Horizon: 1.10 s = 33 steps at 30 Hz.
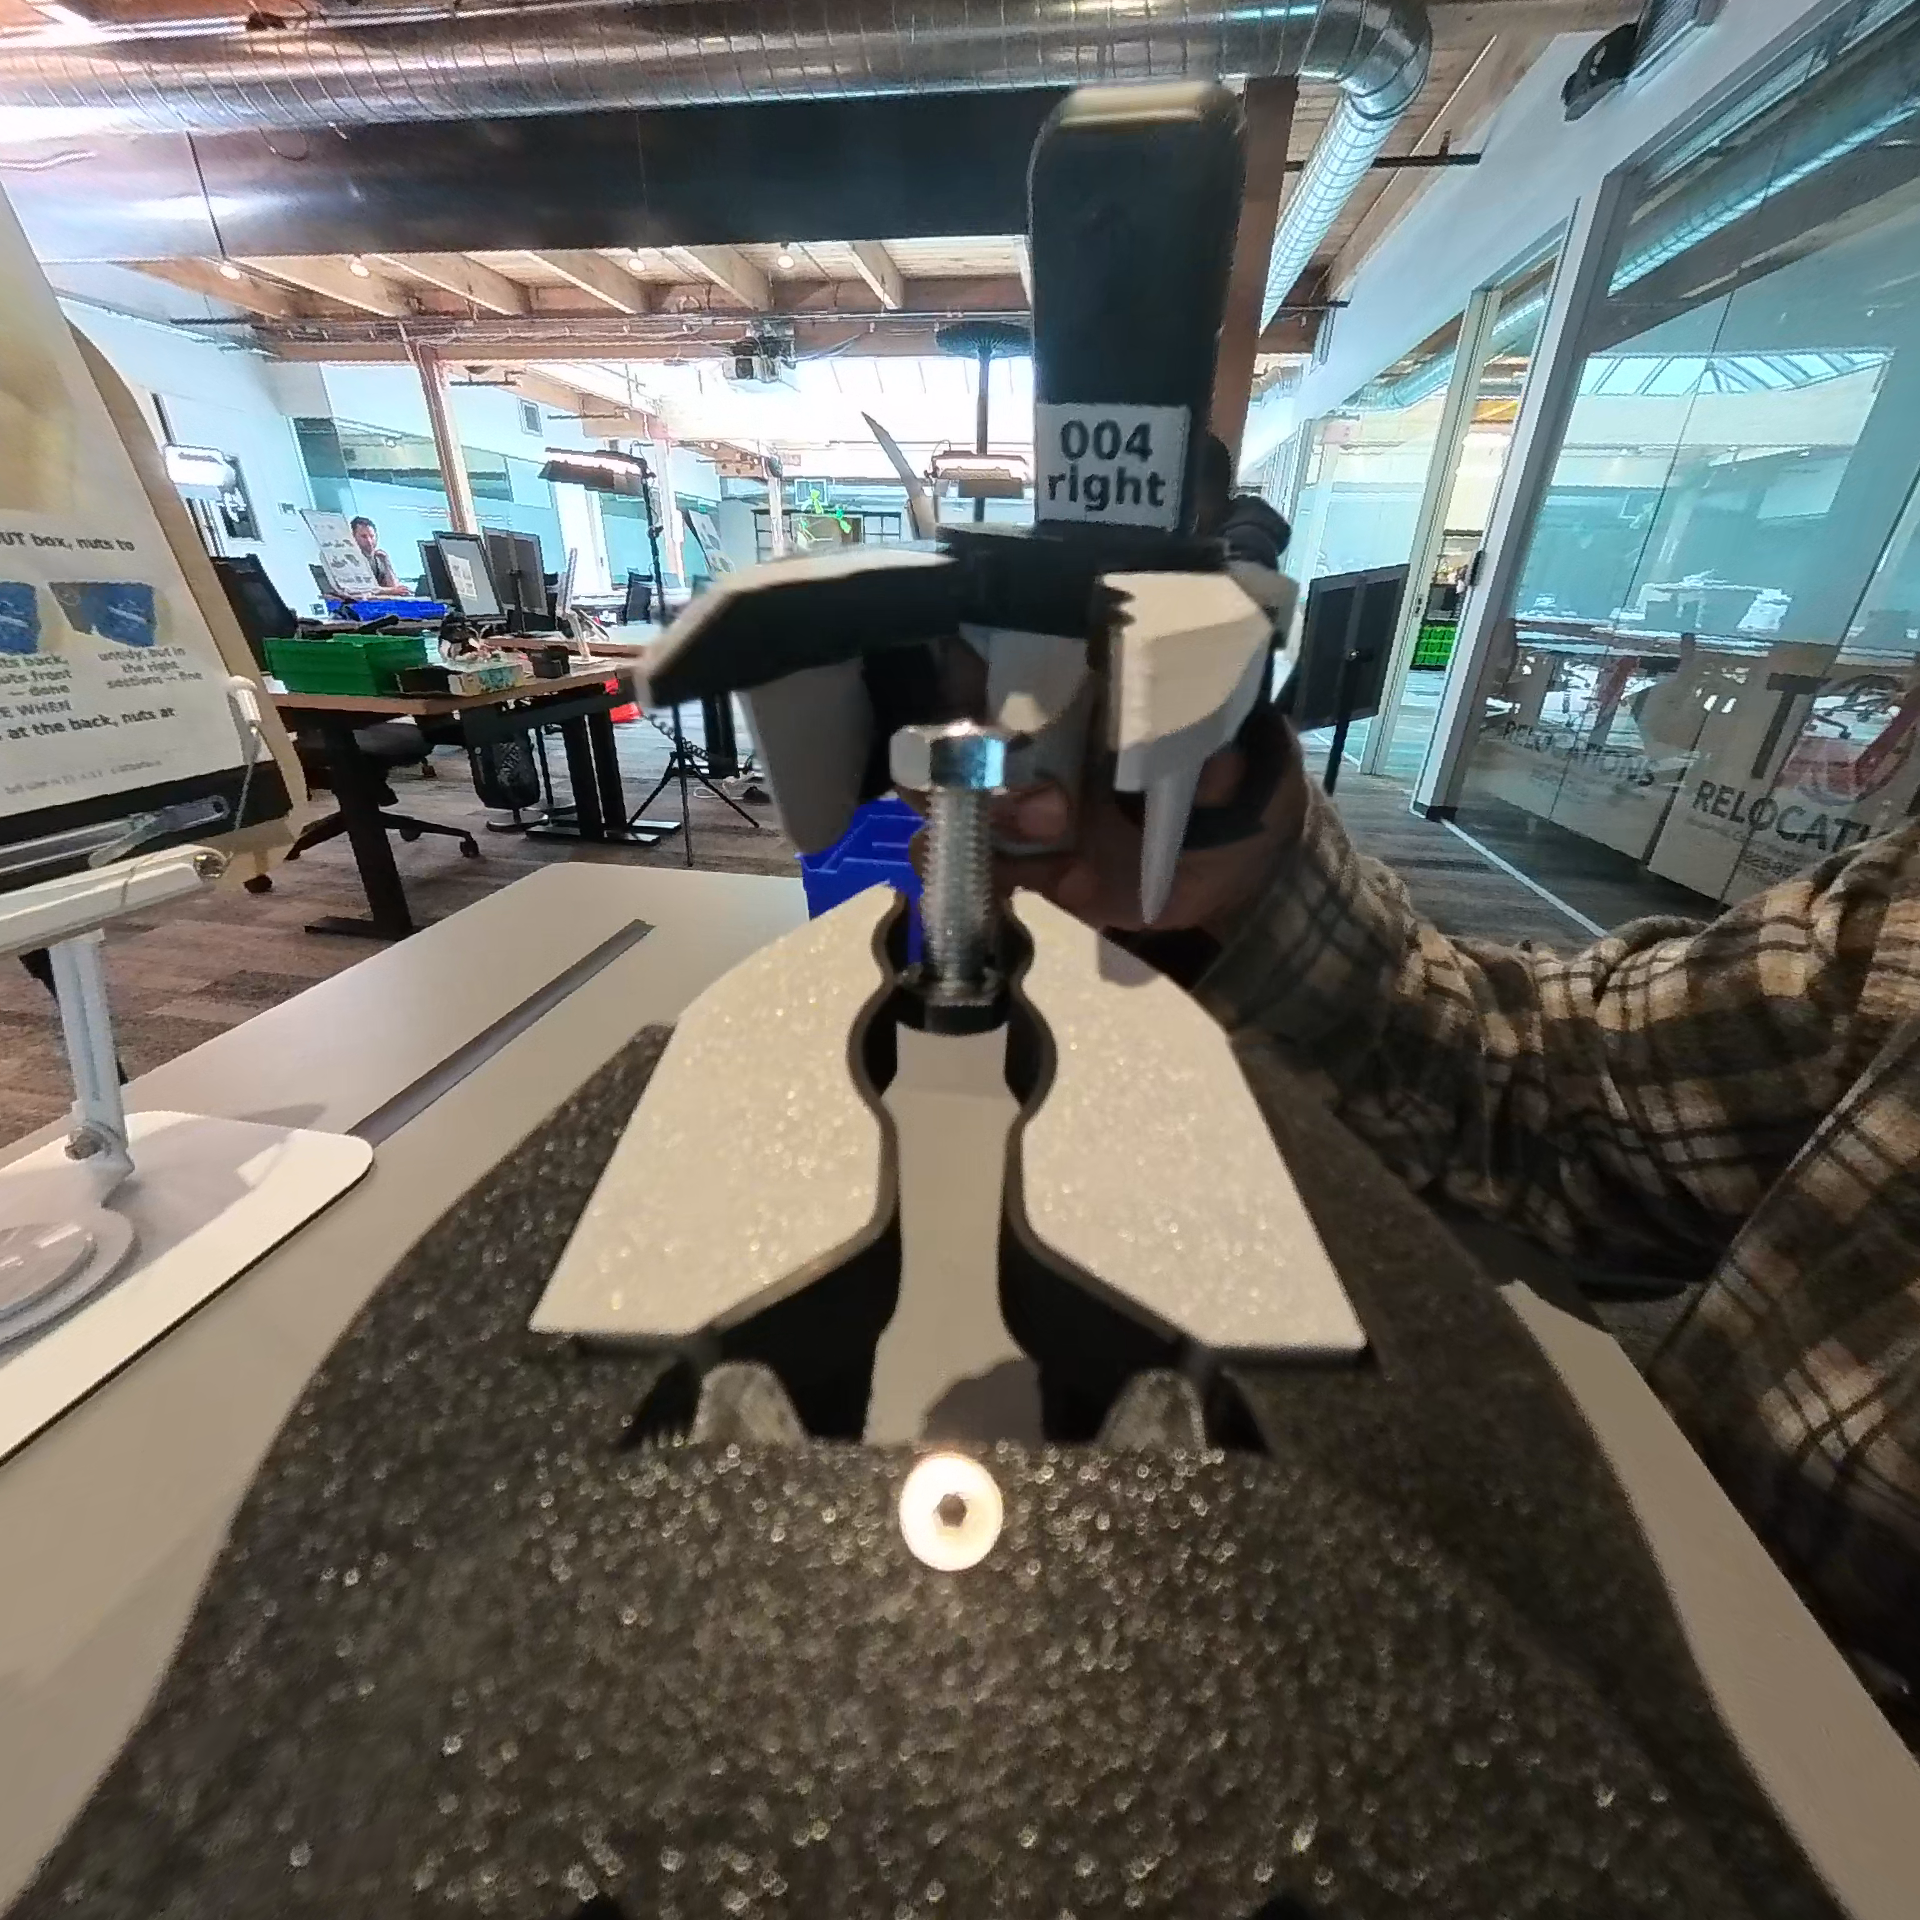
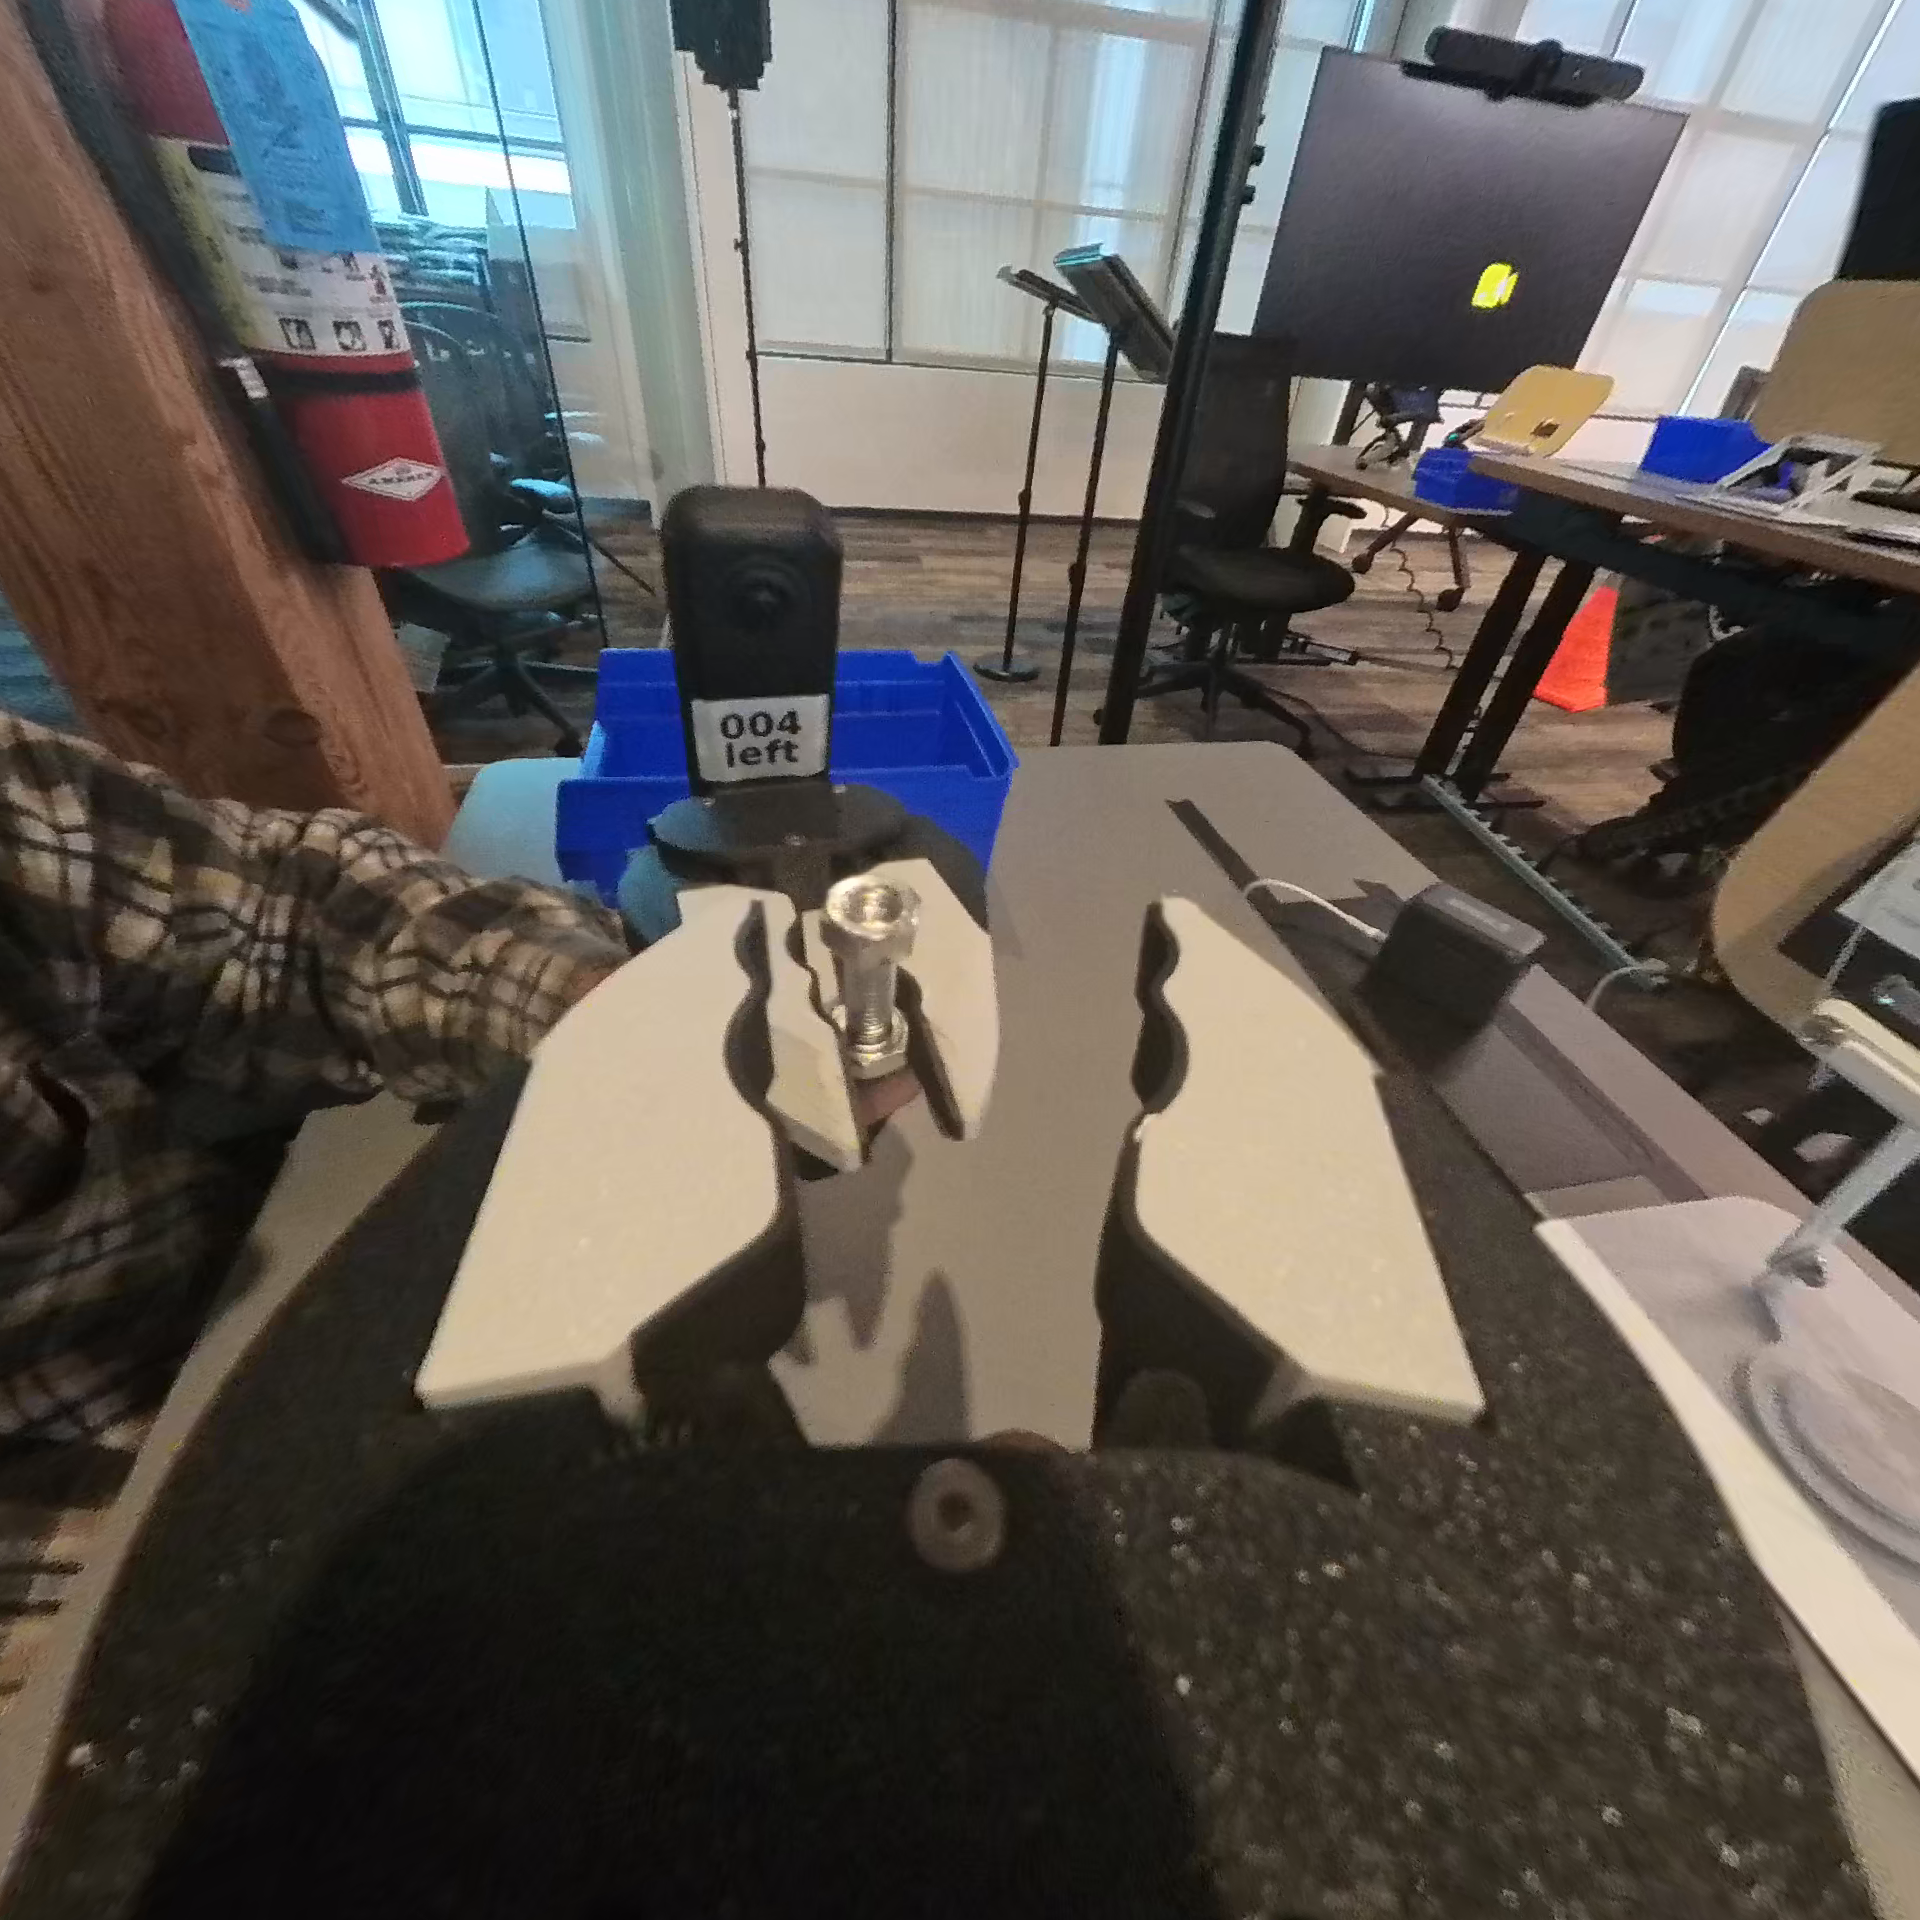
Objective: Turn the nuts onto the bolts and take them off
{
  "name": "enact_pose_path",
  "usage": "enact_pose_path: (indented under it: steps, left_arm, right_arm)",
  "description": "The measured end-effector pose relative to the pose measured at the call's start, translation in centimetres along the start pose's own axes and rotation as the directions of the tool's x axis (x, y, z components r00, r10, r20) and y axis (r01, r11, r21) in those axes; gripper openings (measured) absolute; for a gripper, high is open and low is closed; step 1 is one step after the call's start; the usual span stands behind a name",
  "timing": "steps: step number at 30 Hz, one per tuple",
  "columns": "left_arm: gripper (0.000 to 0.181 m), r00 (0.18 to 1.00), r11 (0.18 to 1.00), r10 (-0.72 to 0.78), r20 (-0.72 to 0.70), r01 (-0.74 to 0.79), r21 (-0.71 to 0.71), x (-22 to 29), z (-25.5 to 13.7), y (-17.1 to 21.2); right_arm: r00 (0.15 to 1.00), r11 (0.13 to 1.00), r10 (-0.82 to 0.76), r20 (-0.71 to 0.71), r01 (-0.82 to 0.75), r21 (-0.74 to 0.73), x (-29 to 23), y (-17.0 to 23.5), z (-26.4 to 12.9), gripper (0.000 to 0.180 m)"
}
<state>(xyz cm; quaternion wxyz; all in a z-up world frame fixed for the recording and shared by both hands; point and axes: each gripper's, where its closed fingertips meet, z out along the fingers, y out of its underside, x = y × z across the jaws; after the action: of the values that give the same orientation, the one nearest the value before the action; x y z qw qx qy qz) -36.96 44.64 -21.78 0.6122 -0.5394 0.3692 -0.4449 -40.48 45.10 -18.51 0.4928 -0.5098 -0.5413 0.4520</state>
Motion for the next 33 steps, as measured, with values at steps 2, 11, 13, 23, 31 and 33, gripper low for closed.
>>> enact_pose_path:
  steps: [2, 11, 13, 23, 31, 33]
  left_arm:
    - [0.015, 1.000, 1.000, 0.000, -0.001, 0.000, -0.004, 0.0, 0.0, 0.1]
    - [0.015, 1.000, 1.000, 0.010, -0.011, -0.010, -0.005, 0.3, 0.1, 0.0]
    - [0.015, 1.000, 1.000, 0.005, -0.025, -0.005, -0.001, 0.5, 0.1, -0.1]
    - [0.015, 0.994, 0.999, -0.032, -0.109, 0.036, 0.032, 1.5, 0.1, -0.4]
    - [0.015, 0.994, 0.998, -0.030, -0.104, 0.035, 0.049, 1.3, -0.1, -0.8]
    - [0.015, 0.995, 0.998, -0.034, -0.097, 0.038, 0.048, 1.2, -0.1, -0.7]
  right_arm:
    - [1.000, 1.000, 0.000, 0.009, 0.000, -0.028, -0.4, 0.4, 0.4, 0.060]
    - [0.993, 0.999, 0.014, 0.119, -0.009, -0.037, -1.9, 0.6, 0.3, 0.018]
    - [0.990, 0.999, 0.017, 0.141, -0.012, -0.030, -2.0, 0.6, 0.2, 0.018]
    - [0.978, 1.000, 0.010, 0.209, -0.008, -0.009, -2.5, 0.4, -0.3, 0.017]
    - [0.985, 1.000, 0.021, 0.174, -0.021, 0.001, -1.8, 0.0, -0.9, 0.024]
    - [0.983, 1.000, 0.027, 0.181, -0.029, 0.009, -1.9, -0.2, -0.9, 0.030]
